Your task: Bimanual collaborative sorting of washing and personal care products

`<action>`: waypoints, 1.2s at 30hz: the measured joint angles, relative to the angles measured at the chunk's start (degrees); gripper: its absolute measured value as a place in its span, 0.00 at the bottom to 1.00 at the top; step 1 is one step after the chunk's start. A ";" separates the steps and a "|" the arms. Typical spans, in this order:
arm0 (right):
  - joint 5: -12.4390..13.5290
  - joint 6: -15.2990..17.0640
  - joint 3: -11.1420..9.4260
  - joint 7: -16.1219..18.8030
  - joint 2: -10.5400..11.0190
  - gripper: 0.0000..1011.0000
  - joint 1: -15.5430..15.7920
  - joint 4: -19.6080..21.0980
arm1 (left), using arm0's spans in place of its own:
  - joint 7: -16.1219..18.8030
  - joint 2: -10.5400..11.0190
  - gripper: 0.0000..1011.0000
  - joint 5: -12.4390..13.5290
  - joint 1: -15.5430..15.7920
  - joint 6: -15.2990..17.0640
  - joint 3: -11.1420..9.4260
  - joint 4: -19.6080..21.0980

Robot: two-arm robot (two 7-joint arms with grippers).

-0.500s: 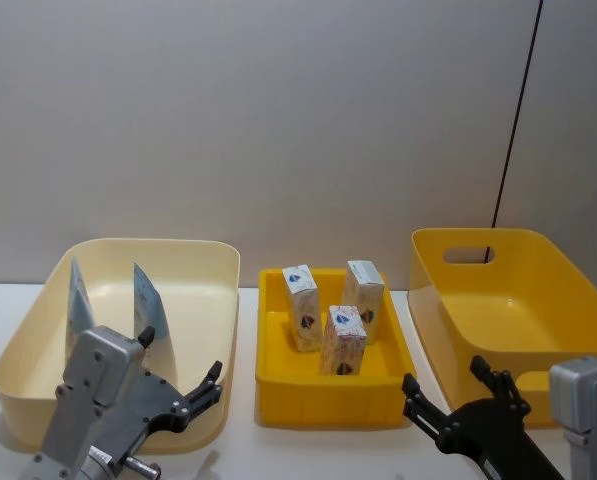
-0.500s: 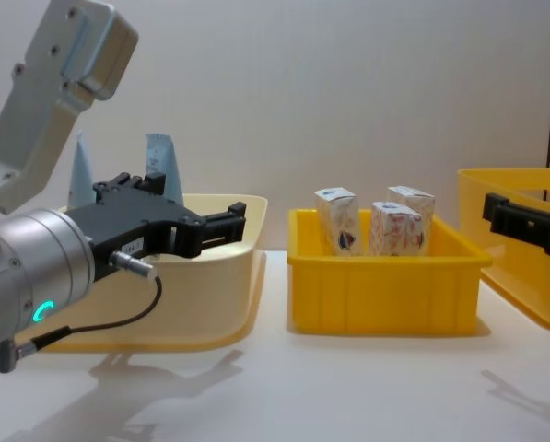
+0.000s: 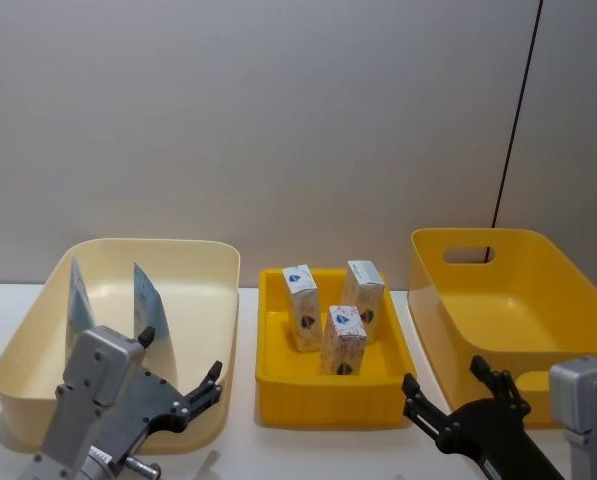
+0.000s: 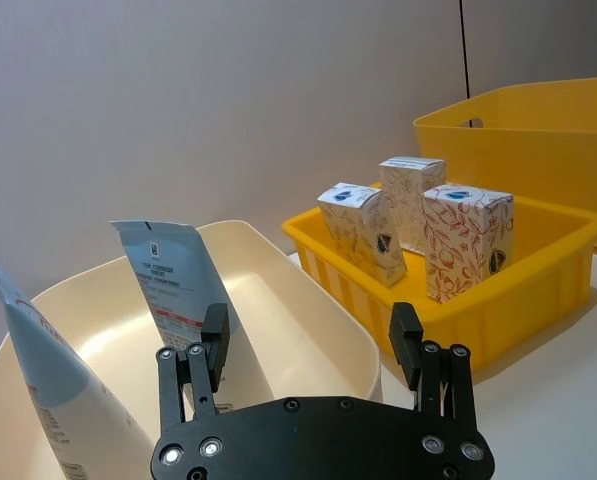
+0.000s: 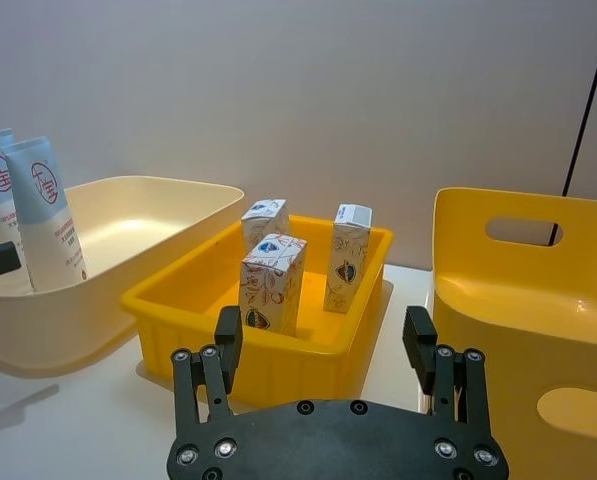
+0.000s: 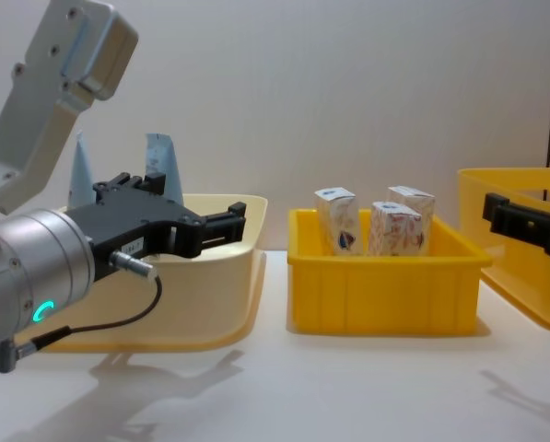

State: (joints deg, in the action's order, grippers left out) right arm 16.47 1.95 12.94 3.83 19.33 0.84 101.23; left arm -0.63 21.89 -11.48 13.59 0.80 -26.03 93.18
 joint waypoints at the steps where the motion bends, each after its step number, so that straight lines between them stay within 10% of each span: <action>1: 0.00 0.00 0.00 0.00 0.00 0.99 0.00 0.00 | 0.00 0.00 0.99 0.00 0.00 0.00 0.00 0.00; 36: 0.00 0.00 0.00 0.00 0.00 0.99 0.00 0.00 | 0.00 0.00 0.99 0.00 0.00 0.00 0.00 0.00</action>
State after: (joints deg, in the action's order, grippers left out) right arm 16.46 1.95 12.94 3.83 19.33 0.84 101.23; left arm -0.62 21.90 -11.48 13.59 0.80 -26.02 93.18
